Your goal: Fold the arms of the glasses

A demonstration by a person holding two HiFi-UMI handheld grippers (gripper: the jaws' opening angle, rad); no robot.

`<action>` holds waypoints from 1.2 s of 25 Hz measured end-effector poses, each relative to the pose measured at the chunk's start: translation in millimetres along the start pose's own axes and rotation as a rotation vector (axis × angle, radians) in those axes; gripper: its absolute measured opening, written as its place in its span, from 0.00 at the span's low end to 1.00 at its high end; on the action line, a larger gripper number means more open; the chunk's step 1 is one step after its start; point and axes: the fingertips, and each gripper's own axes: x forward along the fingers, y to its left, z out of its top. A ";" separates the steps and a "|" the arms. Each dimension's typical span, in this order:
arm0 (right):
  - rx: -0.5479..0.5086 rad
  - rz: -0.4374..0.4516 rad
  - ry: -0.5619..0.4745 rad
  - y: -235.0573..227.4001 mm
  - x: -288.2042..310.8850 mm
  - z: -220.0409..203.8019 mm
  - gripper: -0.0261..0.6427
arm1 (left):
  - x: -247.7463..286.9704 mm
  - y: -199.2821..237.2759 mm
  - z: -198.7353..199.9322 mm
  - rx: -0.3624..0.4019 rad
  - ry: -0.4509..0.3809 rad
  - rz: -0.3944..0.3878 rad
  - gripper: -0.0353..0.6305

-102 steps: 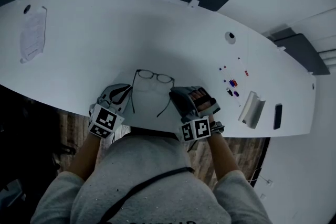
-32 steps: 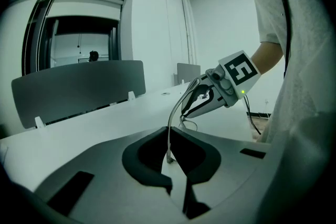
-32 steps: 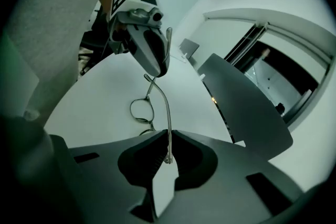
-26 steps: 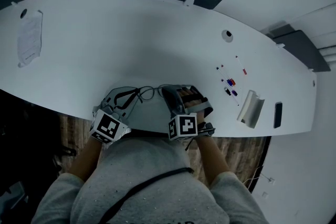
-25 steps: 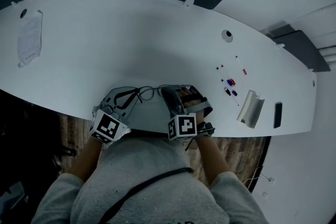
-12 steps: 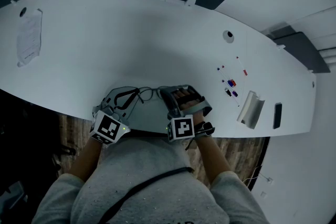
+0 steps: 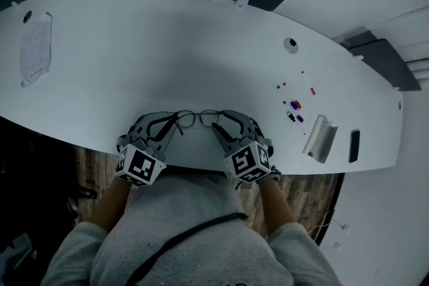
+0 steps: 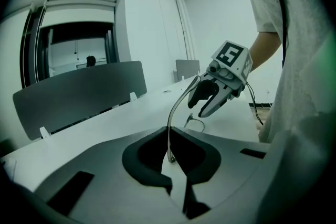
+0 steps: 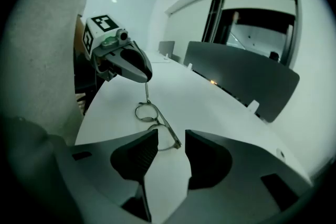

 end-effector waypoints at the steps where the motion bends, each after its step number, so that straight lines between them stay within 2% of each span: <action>1: 0.049 0.009 0.010 -2.1 -0.5 -7.6 0.27 | 0.0 0.6 0.0 0.000 0.001 -0.002 0.09; 5: 0.195 0.052 0.032 -3.6 7.9 -26.5 0.25 | 1.6 1.4 -0.5 -0.004 0.008 -0.009 0.09; 8: 0.237 0.036 0.024 -6.6 11.9 -27.1 0.20 | 3.5 0.1 1.8 0.014 0.011 -0.018 0.09; 10: 0.225 0.009 0.023 -9.8 11.4 -27.0 0.10 | 6.1 -0.8 4.0 0.039 0.014 -0.026 0.09; 19: 0.181 0.001 0.016 -5.7 10.8 -27.4 0.10 | 28.3 -11.8 6.5 0.082 0.020 -0.059 0.09; 27: 0.160 0.004 0.005 -5.1 9.3 -26.0 0.10 | 51.6 -28.8 -1.4 0.240 0.108 -0.090 0.10; 30: 0.141 -0.022 -0.024 -10.7 -1.1 -21.3 0.10 | 56.4 -31.5 -3.6 0.276 0.131 -0.100 0.10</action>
